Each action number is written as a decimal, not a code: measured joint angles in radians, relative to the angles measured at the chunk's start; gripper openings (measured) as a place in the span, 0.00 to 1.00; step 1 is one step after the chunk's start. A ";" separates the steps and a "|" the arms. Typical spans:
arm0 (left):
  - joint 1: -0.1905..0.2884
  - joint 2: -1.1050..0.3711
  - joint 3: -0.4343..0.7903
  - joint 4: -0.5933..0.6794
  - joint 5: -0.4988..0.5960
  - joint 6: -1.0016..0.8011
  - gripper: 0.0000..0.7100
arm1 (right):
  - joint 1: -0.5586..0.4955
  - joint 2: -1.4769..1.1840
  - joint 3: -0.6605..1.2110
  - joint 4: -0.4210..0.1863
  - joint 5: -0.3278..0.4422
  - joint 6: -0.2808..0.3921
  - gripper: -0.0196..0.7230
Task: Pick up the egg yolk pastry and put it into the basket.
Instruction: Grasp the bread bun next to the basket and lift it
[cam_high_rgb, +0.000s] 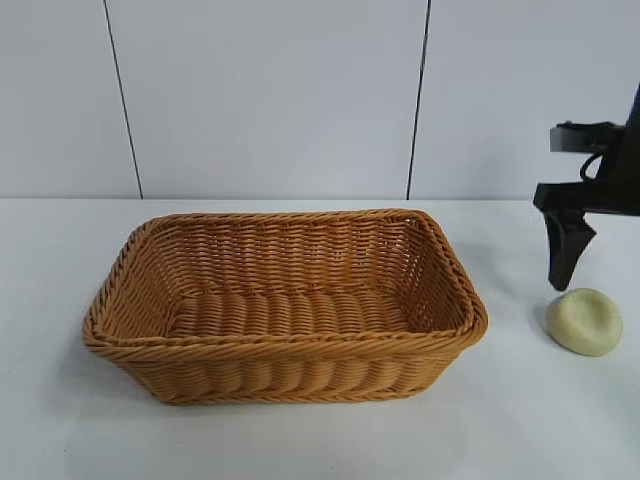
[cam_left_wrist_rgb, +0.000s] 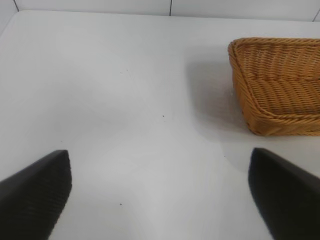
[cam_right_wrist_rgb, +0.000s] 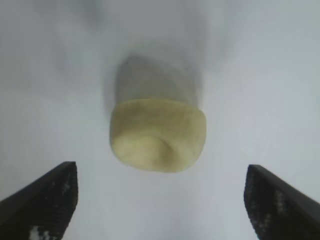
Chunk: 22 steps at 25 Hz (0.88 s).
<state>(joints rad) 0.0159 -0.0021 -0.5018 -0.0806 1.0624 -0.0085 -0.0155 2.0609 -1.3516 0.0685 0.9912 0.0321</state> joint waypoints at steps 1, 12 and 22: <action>0.000 0.000 0.000 0.000 0.000 0.000 0.98 | 0.000 0.016 0.000 0.000 -0.006 0.002 0.89; 0.000 -0.001 0.000 0.000 0.000 0.000 0.98 | 0.000 0.050 0.000 -0.002 -0.070 0.028 0.64; 0.000 -0.001 0.000 0.000 0.000 0.000 0.98 | 0.000 0.055 0.000 -0.001 -0.067 -0.001 0.44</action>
<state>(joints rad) 0.0159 -0.0032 -0.5018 -0.0806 1.0624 -0.0085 -0.0155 2.1156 -1.3516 0.0673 0.9244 0.0310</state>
